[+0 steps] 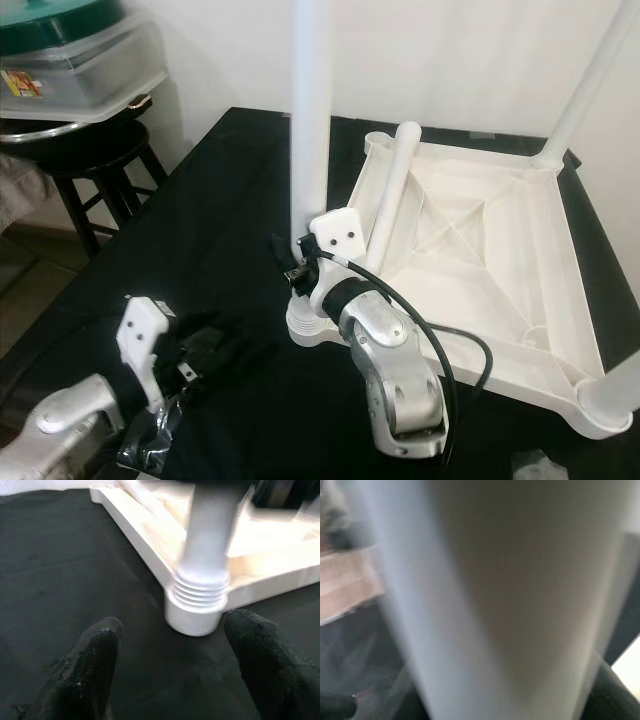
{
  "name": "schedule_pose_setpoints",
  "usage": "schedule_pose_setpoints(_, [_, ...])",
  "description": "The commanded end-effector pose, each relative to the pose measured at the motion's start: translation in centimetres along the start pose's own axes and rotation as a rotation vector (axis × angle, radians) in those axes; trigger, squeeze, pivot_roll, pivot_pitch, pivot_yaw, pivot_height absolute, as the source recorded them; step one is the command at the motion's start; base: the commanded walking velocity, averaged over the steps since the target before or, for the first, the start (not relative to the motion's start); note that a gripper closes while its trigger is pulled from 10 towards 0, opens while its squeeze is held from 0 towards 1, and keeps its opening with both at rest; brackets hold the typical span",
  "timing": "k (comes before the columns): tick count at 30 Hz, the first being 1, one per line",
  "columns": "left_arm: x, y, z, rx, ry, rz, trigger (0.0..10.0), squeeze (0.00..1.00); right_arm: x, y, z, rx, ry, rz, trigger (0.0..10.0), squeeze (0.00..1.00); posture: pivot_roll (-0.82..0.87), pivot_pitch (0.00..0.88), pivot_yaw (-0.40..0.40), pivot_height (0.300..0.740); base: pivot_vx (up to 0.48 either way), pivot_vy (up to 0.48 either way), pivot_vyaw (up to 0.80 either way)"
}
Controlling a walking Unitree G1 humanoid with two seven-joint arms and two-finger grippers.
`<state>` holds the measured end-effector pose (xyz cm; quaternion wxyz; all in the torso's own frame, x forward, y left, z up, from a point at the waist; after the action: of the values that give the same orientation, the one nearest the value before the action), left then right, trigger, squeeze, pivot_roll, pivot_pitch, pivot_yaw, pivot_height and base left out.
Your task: Building children table
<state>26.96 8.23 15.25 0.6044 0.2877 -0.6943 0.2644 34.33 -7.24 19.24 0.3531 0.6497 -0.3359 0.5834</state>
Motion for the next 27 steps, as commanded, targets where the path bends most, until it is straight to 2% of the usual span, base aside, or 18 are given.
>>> schedule_pose_setpoints(1, [-0.7,0.2,-0.2,0.02,-0.018,-0.022,10.0,0.0,-0.8,-0.1,1.2,0.023,-0.051,-0.041,10.0,1.0,0.02,0.187,0.061,0.74,0.0,0.0,0.0])
schedule_pose_setpoints(2, [-0.8,0.1,-0.3,0.021,-0.022,-0.021,10.0,0.0,0.1,-0.3,0.8,0.115,-0.043,-0.023,10.0,1.0,0.03,0.183,0.063,0.74,0.0,0.0,0.0])
schedule_pose_setpoints(4, [-0.8,0.1,-0.2,0.017,-0.026,-0.021,10.0,0.0,0.4,-0.3,0.5,0.162,-0.033,-0.021,10.0,1.0,0.03,0.183,0.063,0.74,0.0,0.0,0.0])
schedule_pose_setpoints(6, [-0.9,0.0,0.0,0.007,-0.035,-0.023,10.0,0.0,0.8,-0.1,-0.2,0.308,0.004,-0.04,10.0,0.97,0.03,0.181,0.066,0.74,0.0,0.0,0.0])
schedule_pose_setpoints(7, [-0.9,-0.1,0.1,0.005,-0.037,-0.023,10.0,0.0,1.1,0.1,-0.3,0.384,0.031,-0.044,10.0,0.0,0.05,0.173,0.063,0.74,0.0,0.0,0.0])
schedule_pose_setpoints(8, [-0.9,-0.1,0.1,0.005,-0.037,-0.023,10.0,0.0,1.1,0.1,-0.3,0.384,0.031,-0.044,10.0,0.0,0.05,0.173,0.063,0.74,0.0,0.0,0.0])
schedule_pose_setpoints(10, [-0.9,-0.1,0.2,0.005,-0.045,-0.019,10.0,0.0,1.9,0.1,-0.2,0.499,0.034,-0.051,10.0,0.0,0.07,0.165,0.061,0.74,0.0,0.0,0.0])
schedule_pose_setpoints(12, [-0.7,0.0,0.0,0.007,-0.058,-0.012,10.0,0.0,2.0,0.1,-0.2,0.568,0.076,-0.066,10.0,0.0,0.08,0.164,0.063,0.74,0.0,0.0,0.0])
schedule_pose_setpoints(17, [-0.4,0.3,0.0,-0.047,-0.115,-0.024,10.0,0.0,1.8,0.0,0.0,0.632,0.088,-0.097,10.0,0.0,0.1,0.163,0.056,0.74,0.0,0.0,0.0])
schedule_pose_setpoints(19, [0.6,0.7,-0.7,-0.075,-0.136,-0.01,10.0,0.0,1.6,-0.2,0.1,0.678,0.096,-0.122,10.0,0.0,0.11,0.164,0.054,0.74,0.0,0.0,0.0])
schedule_pose_setpoints(22, [1.0,0.9,-0.9,-0.089,-0.142,-0.005,10.0,0.0,1.6,-0.2,0.2,0.697,0.098,-0.131,10.0,0.0,0.11,0.164,0.054,0.74,0.0,0.0,0.0])
schedule_pose_setpoints(25, [2.1,1.5,-1.3,-0.166,-0.185,-0.008,10.0,0.0,1.7,-0.4,0.3,0.755,0.105,-0.145,10.0,0.0,0.12,0.164,0.053,0.74,0.0,0.0,0.0])
schedule_pose_setpoints(27, [2.4,1.6,-1.5,-0.176,-0.195,-0.002,10.0,0.0,1.7,-0.5,0.3,0.764,0.107,-0.149,10.0,0.0,0.12,0.164,0.053,0.74,0.0,0.0,0.0])
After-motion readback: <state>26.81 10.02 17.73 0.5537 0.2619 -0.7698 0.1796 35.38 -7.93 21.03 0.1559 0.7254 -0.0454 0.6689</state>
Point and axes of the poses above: a point about 5 cm out from each wrist's last joint towards the gripper, its own y axis pointing back from the gripper into the wrist, its own x axis along the axis of the wrist's last joint, z = x × y, the point moved 6 cm from there along -y, pointing out of the wrist towards the gripper, and after that the axes turned 5 degrees about -y, right-handed, at the moved point
